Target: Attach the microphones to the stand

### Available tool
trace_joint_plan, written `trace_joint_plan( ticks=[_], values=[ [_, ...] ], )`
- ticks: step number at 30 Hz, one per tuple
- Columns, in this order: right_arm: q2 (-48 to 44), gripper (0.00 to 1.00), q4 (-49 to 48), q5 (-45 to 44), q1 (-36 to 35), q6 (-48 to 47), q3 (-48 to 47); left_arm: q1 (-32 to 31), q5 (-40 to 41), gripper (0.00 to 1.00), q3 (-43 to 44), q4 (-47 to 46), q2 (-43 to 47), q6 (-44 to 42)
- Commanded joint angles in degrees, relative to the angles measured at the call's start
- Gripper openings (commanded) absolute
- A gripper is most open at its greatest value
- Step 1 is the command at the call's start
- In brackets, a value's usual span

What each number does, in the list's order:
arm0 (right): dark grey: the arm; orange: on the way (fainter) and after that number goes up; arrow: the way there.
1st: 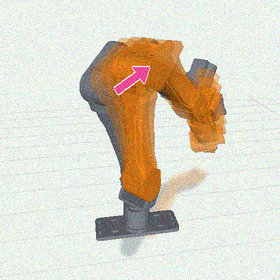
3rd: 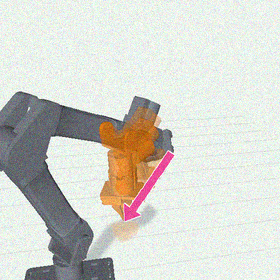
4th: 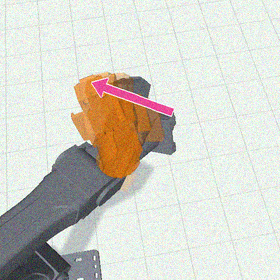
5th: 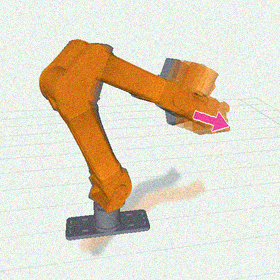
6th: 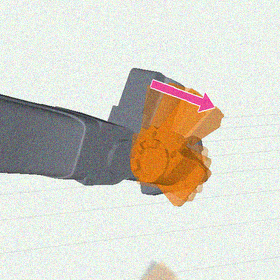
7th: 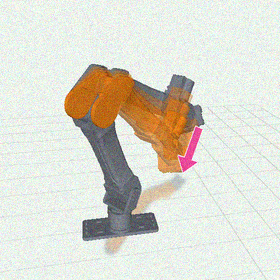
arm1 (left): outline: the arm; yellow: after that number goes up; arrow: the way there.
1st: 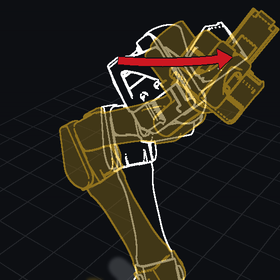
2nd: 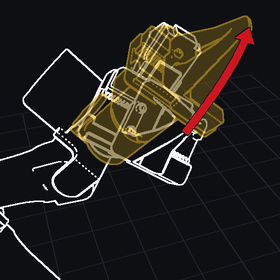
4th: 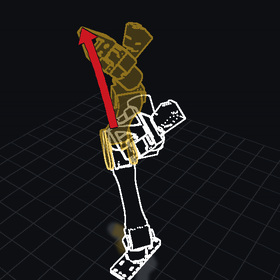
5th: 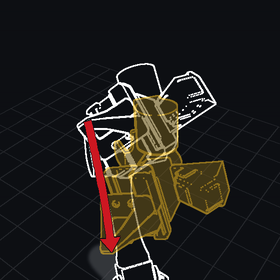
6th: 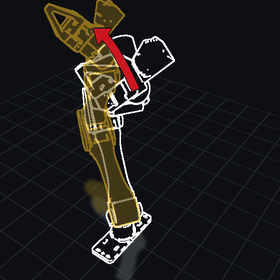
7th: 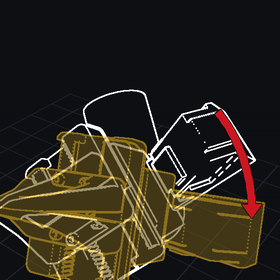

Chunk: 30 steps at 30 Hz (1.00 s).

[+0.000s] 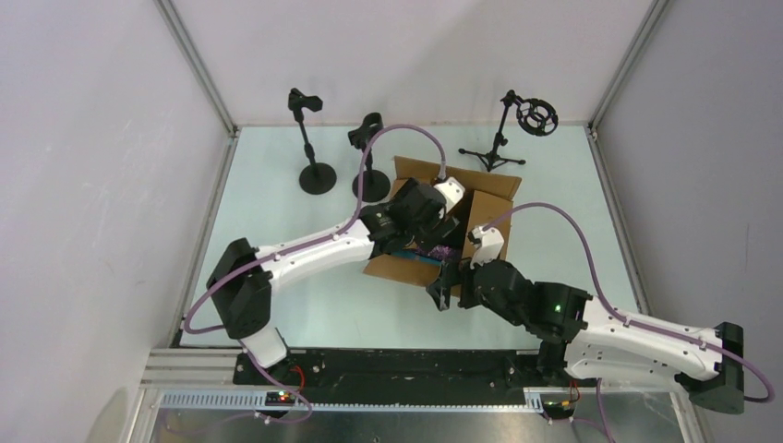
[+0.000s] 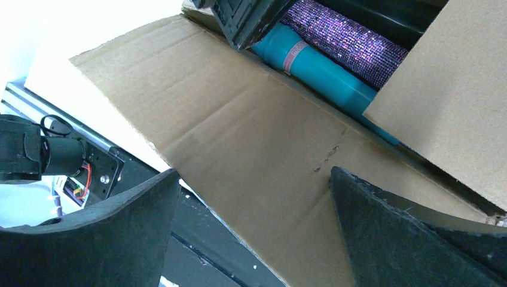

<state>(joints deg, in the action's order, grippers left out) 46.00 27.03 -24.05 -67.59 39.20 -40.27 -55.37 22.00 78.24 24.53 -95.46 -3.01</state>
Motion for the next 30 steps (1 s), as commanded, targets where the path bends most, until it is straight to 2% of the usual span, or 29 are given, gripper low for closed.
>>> trace_joint_plan(
  ticks=[1,3,5,10,13,15,19,22,24,28,29,30],
  values=[
    [0.11,0.99,7.36,-3.46,-2.20,3.47,-1.24,0.22,8.95,0.99,-3.30,-0.62,2.36,-3.40],
    [0.37,0.99,8.32,-4.90,-3.50,3.87,-1.68,0.28,10.53,0.92,-4.76,-0.61,4.82,-3.90],
    [0.83,0.99,8.60,-5.45,-4.49,4.43,-1.94,0.38,11.20,0.89,-6.17,-0.70,7.79,-4.12],
    [1.98,0.99,7.65,-5.01,-6.09,3.98,-3.91,0.79,11.76,0.95,-8.84,-0.70,13.79,-4.87],
    [2.35,1.00,7.58,-4.97,-5.96,3.13,-5.80,1.81,9.04,0.97,-10.32,-0.61,16.28,-4.60],
    [2.61,1.00,7.59,-4.74,-5.06,2.63,-6.63,2.94,6.31,0.97,-11.39,-0.63,18.07,-4.03],
    [3.20,0.99,5.68,-1.97,1.79,1.57,-6.88,5.42,3.85,0.92,-14.51,-0.51,19.83,-3.11],
    [4.94,0.93,2.54,1.71,5.47,-1.05,-7.03,7.52,2.72,0.84,-16.41,-0.55,20.78,-2.04],
    [7.28,0.89,0.62,3.78,7.66,-2.27,-8.44,8.58,1.73,0.74,-17.77,-0.57,21.42,-1.04],
    [14.80,0.85,-1.96,4.92,7.62,-4.12,-11.12,10.33,0.19,0.47,-19.57,-0.57,23.83,0.09],
    [15.82,0.84,-2.23,4.81,7.20,-4.12,-11.44,10.66,-0.22,0.34,-19.64,-0.60,24.31,0.32],
    [17.89,0.83,-2.94,4.68,6.15,-3.93,-11.90,11.30,-1.02,0.28,-19.69,-0.51,25.09,0.52]
  ],
)
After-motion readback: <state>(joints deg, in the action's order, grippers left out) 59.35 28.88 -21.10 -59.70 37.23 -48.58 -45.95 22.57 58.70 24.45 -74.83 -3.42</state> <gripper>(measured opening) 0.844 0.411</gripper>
